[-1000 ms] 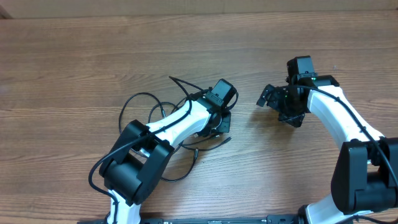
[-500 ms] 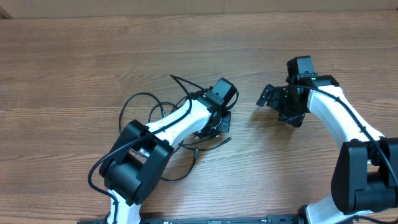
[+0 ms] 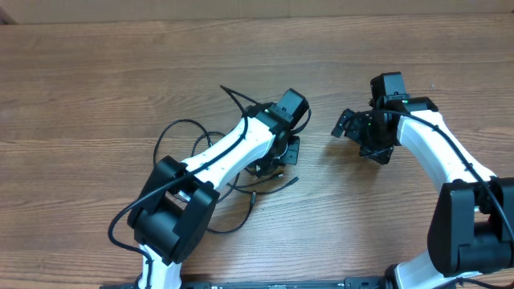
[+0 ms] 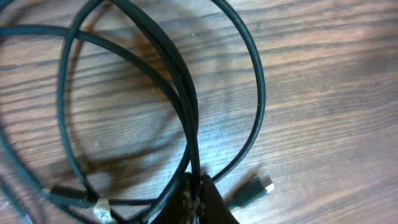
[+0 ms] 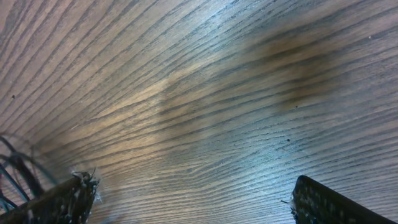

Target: Untangle cables

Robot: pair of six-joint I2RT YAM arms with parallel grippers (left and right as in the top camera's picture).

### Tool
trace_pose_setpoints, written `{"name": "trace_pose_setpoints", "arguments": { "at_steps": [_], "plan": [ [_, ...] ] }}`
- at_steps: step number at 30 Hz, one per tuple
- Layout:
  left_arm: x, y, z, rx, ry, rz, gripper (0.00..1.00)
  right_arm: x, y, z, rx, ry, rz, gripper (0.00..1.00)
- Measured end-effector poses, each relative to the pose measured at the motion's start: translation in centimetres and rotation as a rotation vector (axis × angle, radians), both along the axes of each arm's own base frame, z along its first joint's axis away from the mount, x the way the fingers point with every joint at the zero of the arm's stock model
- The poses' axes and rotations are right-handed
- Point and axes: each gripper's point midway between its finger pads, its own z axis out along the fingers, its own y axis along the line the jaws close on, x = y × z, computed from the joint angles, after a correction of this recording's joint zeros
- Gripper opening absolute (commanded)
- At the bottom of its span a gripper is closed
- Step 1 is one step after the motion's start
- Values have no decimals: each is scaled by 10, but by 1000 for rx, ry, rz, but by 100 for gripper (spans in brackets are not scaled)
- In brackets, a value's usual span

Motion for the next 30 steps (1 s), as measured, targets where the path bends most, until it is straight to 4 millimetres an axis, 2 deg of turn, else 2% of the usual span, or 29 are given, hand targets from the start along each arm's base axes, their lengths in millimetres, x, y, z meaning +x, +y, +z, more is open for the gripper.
{"name": "trace_pose_setpoints", "arguments": {
  "at_steps": [7, 16, 20, 21, 25, 26, 27, 29, 30],
  "plan": [
    [1, 13, 22, 21, 34, -73, 4, 0, 0, 0, 0, 0, 0, 100],
    [-8, 18, 25, -59, 110, -203, 4, 1, 1, 1, 7, -6, 1, 100],
    [-4, 21, 29, -125, 132, -203, 4, -1, 11, 3, 63, 4, 12, 99],
    [-3, 22, 30, -144, 137, -202, 4, -3, 14, 3, 82, 10, 16, 88],
    [4, 29, 37, -258, 164, -205, 4, -6, 43, 15, 244, -16, 149, 59],
    [5, 32, 40, -287, 169, -209, 4, -6, 46, 16, 261, -23, 170, 46],
    [7, 34, 42, -313, 172, -215, 4, -10, 60, 25, 350, -46, 250, 41],
    [10, 37, 45, -353, 170, -220, 4, -20, 79, 38, 475, -62, 344, 43],
    [12, 39, 46, -366, 167, -222, 4, -24, 87, 44, 526, -71, 385, 48]
  ]
}}
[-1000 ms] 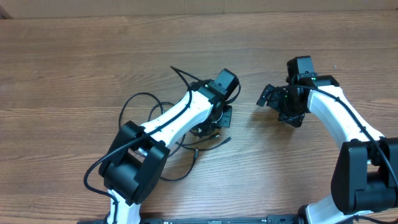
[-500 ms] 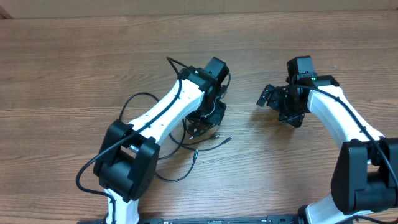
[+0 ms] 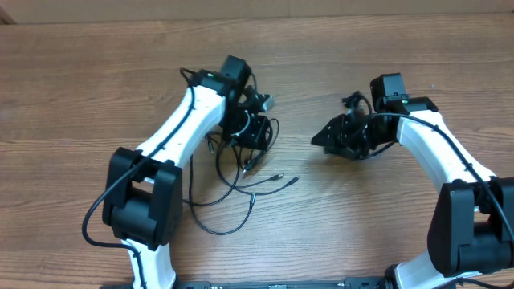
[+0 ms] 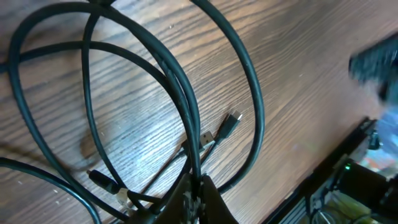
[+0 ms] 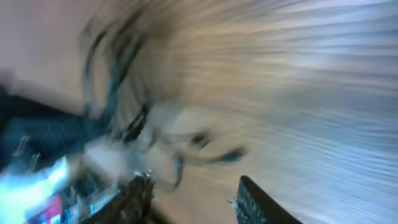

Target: Untangle cables

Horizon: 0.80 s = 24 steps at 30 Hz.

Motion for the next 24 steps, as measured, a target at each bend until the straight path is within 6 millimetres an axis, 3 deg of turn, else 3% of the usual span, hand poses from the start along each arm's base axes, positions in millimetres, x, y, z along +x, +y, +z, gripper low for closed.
{"name": "trace_pose_setpoints", "arguments": {
  "at_steps": [2, 6, 16, 20, 24],
  "plan": [
    [2, 2, 2, -28, -4, -8, 4, -5, 14, 9, 73, -31, 64, 59],
    [2, -2, 9, -98, -16, -48, 4, -7, 43, 20, 166, -103, 149, 61],
    [0, -7, 12, -136, -20, -75, 4, -2, 76, 1, 178, -79, 65, 54],
    [-1, -7, 13, -140, -27, -90, 4, 1, 88, -5, 132, -51, 9, 43],
    [-1, -7, 13, -141, -28, -93, 4, 4, 84, -22, 8, 2, -105, 43]
  ]
}}
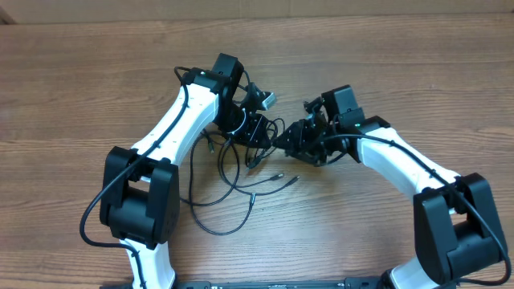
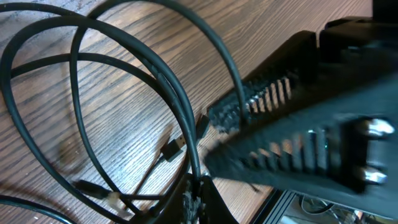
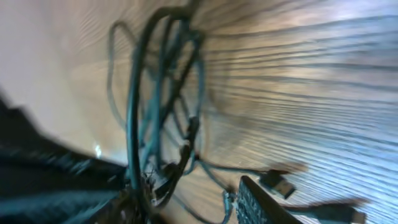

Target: Untangle cables

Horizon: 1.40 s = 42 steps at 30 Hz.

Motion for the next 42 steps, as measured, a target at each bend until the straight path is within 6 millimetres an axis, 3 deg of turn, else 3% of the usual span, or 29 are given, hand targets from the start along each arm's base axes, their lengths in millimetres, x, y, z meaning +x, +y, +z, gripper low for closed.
{"name": "trace_pose_setpoints", "arguments": {
  "at_steps": [13, 16, 20, 25, 28, 31, 37, 42],
  "plan": [
    [0, 0, 0, 0, -1, -2, 4, 16, -24, -23, -218, -6, -192, 44],
    [-1, 0, 0, 1, 2, -2, 4, 19, -28, -25, -243, -17, -208, 51],
    [-1, 1, 0, 2, 5, -2, 4, 18, -28, -27, -244, -22, -189, 52],
    [-1, 3, -2, 18, 1, -1, 4, 11, -13, -26, -177, -48, -60, 51],
    [-1, 4, -3, 24, 2, -1, 4, 8, -8, -26, -154, -51, -21, 42],
    [-2, 2, -1, 11, 5, -4, 4, 8, -11, -30, -174, -39, -40, 39],
    [-4, 1, 3, -29, 4, -27, 4, 11, -20, -36, -220, -20, -93, 44],
    [-3, 13, -6, 60, -10, -25, 4, 6, -25, -40, -251, 5, -99, 43]
  ]
}}
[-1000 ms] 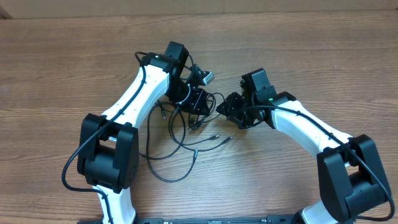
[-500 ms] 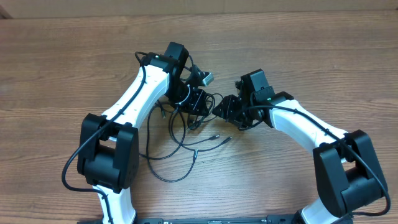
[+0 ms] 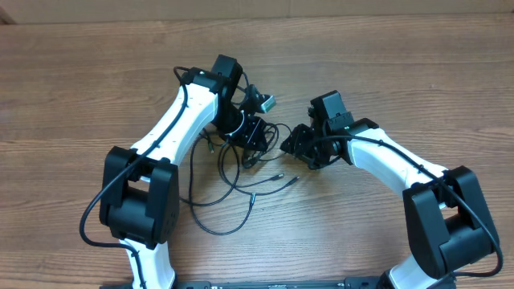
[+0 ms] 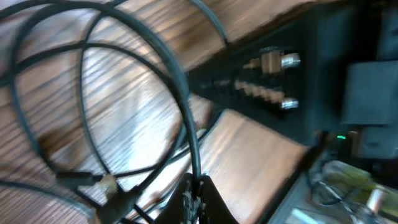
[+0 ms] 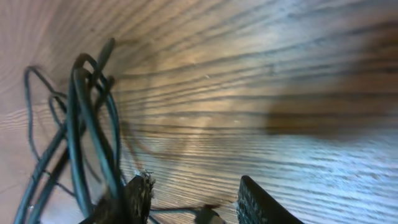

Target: Untangle cables

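Several thin black cables (image 3: 250, 194) lie tangled on the wooden table, partly lifted. My left gripper (image 3: 250, 132) is shut on one black cable (image 4: 186, 118), which rises from between its fingertips (image 4: 196, 193) and holds loops up off the table. My right gripper (image 3: 291, 147) stands open just right of those loops. In the right wrist view the loops (image 5: 84, 118) hang left of my left finger (image 5: 138, 198), and nothing is between the fingers (image 5: 199, 202). A plug end (image 5: 208, 214) shows low between them, on the table.
The bare wooden table (image 3: 418, 72) stretches on all sides of the tangle. My right arm (image 4: 273, 87) fills the upper right of the left wrist view, close to the held loops. Loose cable ends trail toward the front edge.
My right gripper has moved slightly right, away from the lifted loops; they now hang left of its left finger instead of across it. The left gripper still holds its cable in the same place.
At first my left gripper was shut on a cable low over the tangle, with the right gripper open far to the right. Then the left had carried the loops up and leftward. The right gripper then stood against the loops, and now stands just beside them, open.
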Robot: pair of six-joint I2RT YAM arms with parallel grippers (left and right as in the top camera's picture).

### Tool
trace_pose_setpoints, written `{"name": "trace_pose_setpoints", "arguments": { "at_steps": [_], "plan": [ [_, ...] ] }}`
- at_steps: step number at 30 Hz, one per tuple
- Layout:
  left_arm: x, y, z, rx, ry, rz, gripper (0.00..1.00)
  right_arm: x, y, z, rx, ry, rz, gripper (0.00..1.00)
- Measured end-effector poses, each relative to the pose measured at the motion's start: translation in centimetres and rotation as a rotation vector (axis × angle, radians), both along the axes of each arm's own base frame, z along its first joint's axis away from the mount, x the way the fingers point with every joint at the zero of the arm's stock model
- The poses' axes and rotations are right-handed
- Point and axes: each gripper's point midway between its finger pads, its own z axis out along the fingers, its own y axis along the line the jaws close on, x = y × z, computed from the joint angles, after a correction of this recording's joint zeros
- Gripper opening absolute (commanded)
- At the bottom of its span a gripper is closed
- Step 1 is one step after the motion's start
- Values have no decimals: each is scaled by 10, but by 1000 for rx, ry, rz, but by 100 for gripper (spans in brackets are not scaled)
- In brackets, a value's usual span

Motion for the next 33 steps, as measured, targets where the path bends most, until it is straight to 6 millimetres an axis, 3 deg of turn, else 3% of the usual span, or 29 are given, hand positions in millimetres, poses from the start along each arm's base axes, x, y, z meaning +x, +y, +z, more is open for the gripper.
{"name": "trace_pose_setpoints", "arguments": {
  "at_steps": [4, 9, 12, 14, 16, 21, 25, 30, 33],
  "plan": [
    [5, 14, -10, 108, -2, 50, 4, -4, -18, -10, -97, 34, -60, 43],
    [5, 14, -3, 102, -4, 72, 4, -2, -30, -20, -164, 48, -125, 43],
    [7, 13, 23, 76, -68, 83, 4, -2, -34, -25, -185, 55, -139, 44],
    [11, 12, 69, 27, -187, 104, 4, -2, -35, -25, -189, 58, -145, 44],
    [13, 16, 102, 13, -280, 146, 4, -1, -35, -25, -193, 56, -151, 44],
    [14, 53, 159, 114, -455, 356, 4, -1, -37, -26, -200, 58, -159, 44],
    [15, 75, 158, 215, -454, 472, 4, -1, -37, -26, -200, 58, -160, 46],
    [16, 82, 146, 276, -418, 503, 4, -1, -37, -26, -200, 58, -160, 67],
    [16, 83, 140, 293, -398, 509, 4, -1, -37, -26, -201, 57, -159, 72]
  ]
}}
